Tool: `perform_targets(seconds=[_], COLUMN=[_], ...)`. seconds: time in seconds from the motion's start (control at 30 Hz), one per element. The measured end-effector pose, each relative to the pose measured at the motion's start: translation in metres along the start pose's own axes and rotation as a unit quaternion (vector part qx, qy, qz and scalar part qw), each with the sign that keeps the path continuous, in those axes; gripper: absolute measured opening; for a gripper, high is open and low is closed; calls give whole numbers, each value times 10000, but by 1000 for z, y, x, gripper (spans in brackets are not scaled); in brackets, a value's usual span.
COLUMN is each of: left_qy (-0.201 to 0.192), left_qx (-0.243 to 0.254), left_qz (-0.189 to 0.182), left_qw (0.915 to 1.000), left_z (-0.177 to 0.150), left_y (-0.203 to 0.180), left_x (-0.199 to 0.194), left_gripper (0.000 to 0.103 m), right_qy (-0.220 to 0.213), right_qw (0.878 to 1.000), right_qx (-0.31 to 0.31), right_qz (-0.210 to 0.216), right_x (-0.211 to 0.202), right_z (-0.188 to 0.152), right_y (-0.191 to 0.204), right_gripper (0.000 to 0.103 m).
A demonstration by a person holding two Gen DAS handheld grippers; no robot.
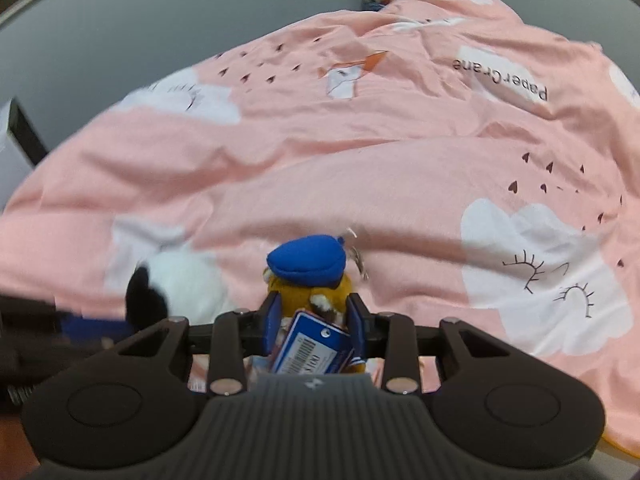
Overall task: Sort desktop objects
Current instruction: 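Grasp white dog plush with left gripper while right gripper grasps bear plush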
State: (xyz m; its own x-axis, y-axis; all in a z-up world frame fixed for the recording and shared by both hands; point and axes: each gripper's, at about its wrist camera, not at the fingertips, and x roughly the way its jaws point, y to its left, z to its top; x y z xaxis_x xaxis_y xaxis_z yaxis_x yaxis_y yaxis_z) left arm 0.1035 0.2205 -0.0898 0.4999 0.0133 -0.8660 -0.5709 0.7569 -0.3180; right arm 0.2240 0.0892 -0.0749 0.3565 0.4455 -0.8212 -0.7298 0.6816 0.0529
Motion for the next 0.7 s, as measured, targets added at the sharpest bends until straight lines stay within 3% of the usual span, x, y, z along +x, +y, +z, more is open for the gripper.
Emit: perform_targets(seconds=[0.13, 0.23, 0.4, 0.6, 0.7], left_qy=[-137, -180, -379, -357, -340], left_qx=[-335, -486, -441, -752, -761], left_qz=[158, 194, 226, 151, 140], left_qw=[9992, 9985, 9981, 9964, 9964], left_z=[3, 5, 8, 13, 15], left_y=[2, 2, -3, -1, -3], left_x=[12, 18, 25, 32, 36], left_gripper=[38, 38, 40, 50, 58], right_qy=[-78, -77, 50, 241, 424], right_qw=[9996, 9993, 9991, 9935, 9907], right_qx=[257, 286, -256, -1113, -1293], right_qz=[113, 248, 339, -57, 10], right_x=[11, 7, -2, 17, 33], right_z=[7, 7, -6, -9, -5], right_y=[-8, -12, -5, 6, 4], right_gripper=[38, 46, 49, 49, 49])
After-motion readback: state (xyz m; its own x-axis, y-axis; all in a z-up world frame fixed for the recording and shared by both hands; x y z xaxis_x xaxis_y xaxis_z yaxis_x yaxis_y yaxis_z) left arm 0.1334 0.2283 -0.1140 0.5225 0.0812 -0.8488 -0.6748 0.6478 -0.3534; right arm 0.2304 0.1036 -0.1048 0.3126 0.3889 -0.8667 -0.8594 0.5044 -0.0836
